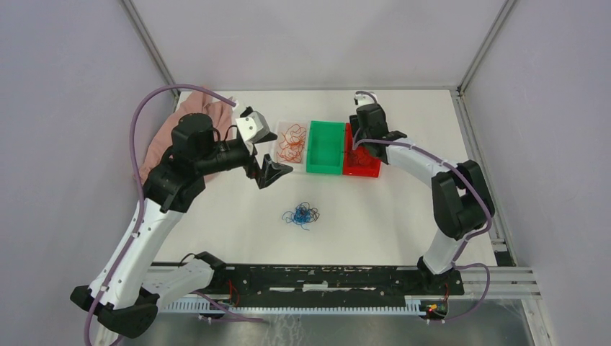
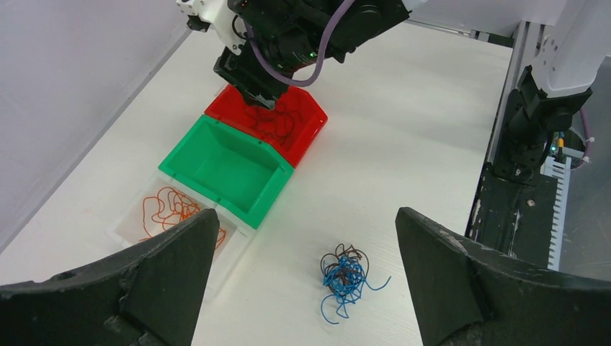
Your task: Untangle the cables
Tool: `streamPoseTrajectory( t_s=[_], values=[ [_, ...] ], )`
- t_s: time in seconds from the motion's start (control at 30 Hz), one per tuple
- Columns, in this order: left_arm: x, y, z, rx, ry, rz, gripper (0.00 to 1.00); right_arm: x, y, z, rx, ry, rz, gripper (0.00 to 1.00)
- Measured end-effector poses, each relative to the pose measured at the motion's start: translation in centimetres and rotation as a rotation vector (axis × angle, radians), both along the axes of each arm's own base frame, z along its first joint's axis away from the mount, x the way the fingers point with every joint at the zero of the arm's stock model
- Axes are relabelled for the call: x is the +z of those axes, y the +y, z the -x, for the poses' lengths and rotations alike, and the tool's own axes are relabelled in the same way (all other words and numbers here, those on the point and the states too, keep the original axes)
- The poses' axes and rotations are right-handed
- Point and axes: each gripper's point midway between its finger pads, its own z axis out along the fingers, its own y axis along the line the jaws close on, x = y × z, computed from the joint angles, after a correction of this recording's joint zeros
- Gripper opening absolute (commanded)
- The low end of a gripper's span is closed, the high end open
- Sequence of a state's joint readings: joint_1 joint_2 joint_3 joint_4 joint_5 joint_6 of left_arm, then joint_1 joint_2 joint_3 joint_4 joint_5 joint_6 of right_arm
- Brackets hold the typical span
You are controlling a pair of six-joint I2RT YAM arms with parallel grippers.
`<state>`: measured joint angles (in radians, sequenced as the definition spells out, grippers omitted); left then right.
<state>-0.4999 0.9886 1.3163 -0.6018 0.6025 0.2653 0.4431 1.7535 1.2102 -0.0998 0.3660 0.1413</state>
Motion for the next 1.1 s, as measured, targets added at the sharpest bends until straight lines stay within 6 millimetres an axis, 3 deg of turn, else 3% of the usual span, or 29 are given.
streamPoseTrajectory(
  t_s=[0.13, 0.27, 0.47, 0.6, 0.7, 0.8, 0.9, 1.0, 1.1],
  values=[
    [0.0, 0.0, 0.0, -0.001, -0.005, -0.003, 0.99, 0.1, -0.3, 0.5, -0.007, 0.025, -0.037, 0.56],
    [0.0, 0.0, 0.0, -0.002, -0.007, -0.004, 0.99, 1.8, -0.1, 0.8, -0.004, 0.009, -0.098, 0.56],
    [-0.7, 0.2, 0.1, -0.012, -0.012, -0.040, 0.99, 7.0, 2.4, 2.2, 0.124, -0.073, -0.255, 0.58],
    [-4.2, 0.7, 0.2, -0.039, 0.019, -0.136, 1.00, 10.5, 5.6, 6.1, 0.335, -0.122, -0.380, 0.55],
    [-8.8, 1.3, 0.0, -0.049, 0.092, -0.247, 1.00, 11.6, 9.0, 9.8, 0.514, -0.102, -0.425, 0.51],
    [-12.5, 2.1, 0.3, -0.056, 0.162, -0.333, 0.99, 10.4, 13.3, 14.4, 0.668, -0.016, -0.454, 0.49],
    [-13.4, 2.5, 0.6, -0.062, 0.177, -0.361, 0.99, 6.6, 15.7, 18.9, 0.734, 0.124, -0.467, 0.47],
    [-13.4, 2.6, 0.5, -0.068, 0.163, -0.367, 0.99, 1.5, 15.8, 22.5, 0.709, 0.291, -0.460, 0.47],
    [-13.4, 2.6, 0.5, -0.074, 0.151, -0.373, 0.98, -2.0, 14.8, 24.3, 0.645, 0.412, -0.472, 0.49]
  ],
)
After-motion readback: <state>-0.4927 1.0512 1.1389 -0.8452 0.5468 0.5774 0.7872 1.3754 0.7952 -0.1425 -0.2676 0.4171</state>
